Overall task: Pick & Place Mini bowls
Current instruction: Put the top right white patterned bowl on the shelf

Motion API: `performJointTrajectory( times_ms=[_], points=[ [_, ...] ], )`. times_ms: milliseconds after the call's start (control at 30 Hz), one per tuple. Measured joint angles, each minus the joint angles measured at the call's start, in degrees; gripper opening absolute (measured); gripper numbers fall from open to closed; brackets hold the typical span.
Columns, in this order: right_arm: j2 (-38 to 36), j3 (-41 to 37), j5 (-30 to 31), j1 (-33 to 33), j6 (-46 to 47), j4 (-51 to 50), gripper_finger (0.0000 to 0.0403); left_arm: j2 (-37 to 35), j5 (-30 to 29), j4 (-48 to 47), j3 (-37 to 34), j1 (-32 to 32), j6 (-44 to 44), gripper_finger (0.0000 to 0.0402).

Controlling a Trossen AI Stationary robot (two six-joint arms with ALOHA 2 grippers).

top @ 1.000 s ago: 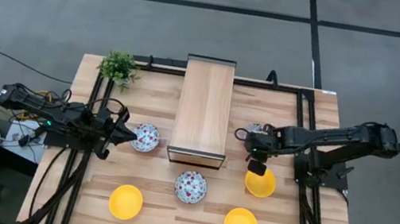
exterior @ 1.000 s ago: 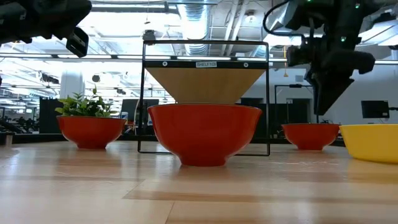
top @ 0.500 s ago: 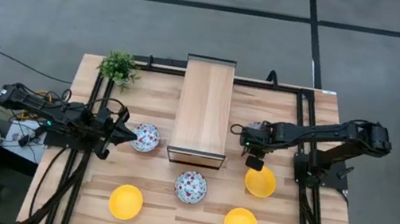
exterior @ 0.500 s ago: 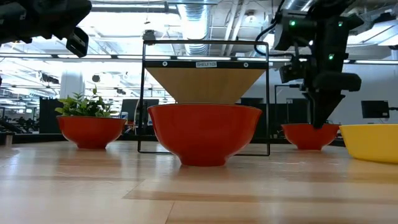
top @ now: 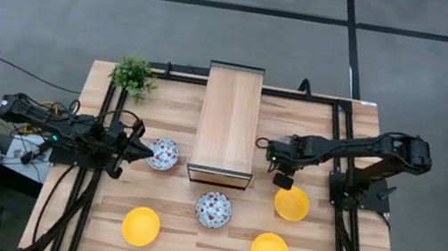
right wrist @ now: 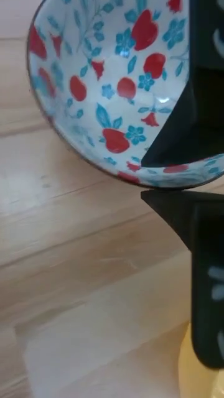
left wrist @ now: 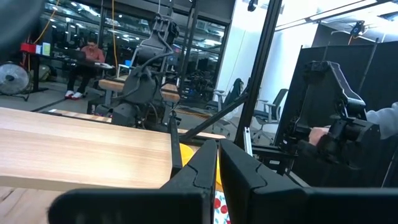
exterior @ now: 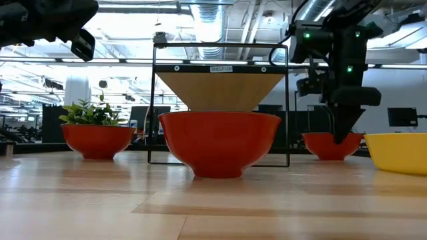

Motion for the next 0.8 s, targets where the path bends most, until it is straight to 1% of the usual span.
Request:
performJointTrajectory(
  times_ms=[100,167,267,400,500,633,800],
  points=[
    [-0.03,0.01,0.15,0.02,-0.02,0.03,0.0020,-0.02,-0.01,0.00,0.00,0.00,-0.02,0.0017],
    [-0.67,0.11,0.99,0.02,0.01,-0.20,0.0009,0.00,0.00,-0.04,0.00,0.00,-0.02,0.0017],
    [-1.21,0.06,0.56,-0.07,1.07,-0.13,0.0014,0.00,0.00,-0.04,0.00,0.00,0.00,0.0017],
    [-2.34,0.02,0.42,-0.26,2.45,-0.65,0.0005,0.00,-0.02,-0.01,0.00,0.00,-0.02,0.0017],
    [-3.04,0.06,-0.23,-0.17,3.74,-1.29,0.0006,-0.02,-0.02,0.00,0.00,0.00,0.00,0.0017],
    [-3.19,2.44,-0.61,-0.15,5.42,-7.14,0.0003,0.00,-0.02,0.00,0.00,0.00,0.00,0.0017],
    [-3.19,7.95,0.04,0.49,3.66,-13.15,0.0002,-0.01,-0.02,0.02,0.00,0.00,-0.01,0.0017]
  ],
)
